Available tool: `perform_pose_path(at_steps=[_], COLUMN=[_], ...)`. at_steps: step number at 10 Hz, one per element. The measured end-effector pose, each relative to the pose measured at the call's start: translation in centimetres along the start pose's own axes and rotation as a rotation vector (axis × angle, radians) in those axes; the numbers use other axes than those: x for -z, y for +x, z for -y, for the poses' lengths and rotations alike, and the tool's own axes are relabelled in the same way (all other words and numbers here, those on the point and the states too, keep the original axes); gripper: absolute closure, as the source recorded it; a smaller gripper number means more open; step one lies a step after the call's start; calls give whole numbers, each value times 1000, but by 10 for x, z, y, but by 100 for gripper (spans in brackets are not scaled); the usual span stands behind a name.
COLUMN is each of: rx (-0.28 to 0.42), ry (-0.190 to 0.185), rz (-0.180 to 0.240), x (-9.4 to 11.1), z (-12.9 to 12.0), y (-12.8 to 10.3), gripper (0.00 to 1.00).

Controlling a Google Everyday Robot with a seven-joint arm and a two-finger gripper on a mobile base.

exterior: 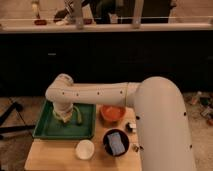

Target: Stack cups into tray

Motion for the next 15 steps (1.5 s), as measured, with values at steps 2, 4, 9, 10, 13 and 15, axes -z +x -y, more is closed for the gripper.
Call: perform_pose_path(at_steps=[2, 4, 9, 10, 13, 15], rx=[1, 1, 1, 1, 1, 1], ry=[0, 0, 0, 0, -2, -1], rz=[0, 0, 0, 0, 1, 1], x=[0, 0, 0, 0, -1, -1], z=[0, 0, 0, 0, 0, 0], y=[0, -1, -1, -1, -1, -1], gripper=[96, 96, 96, 93, 81, 61])
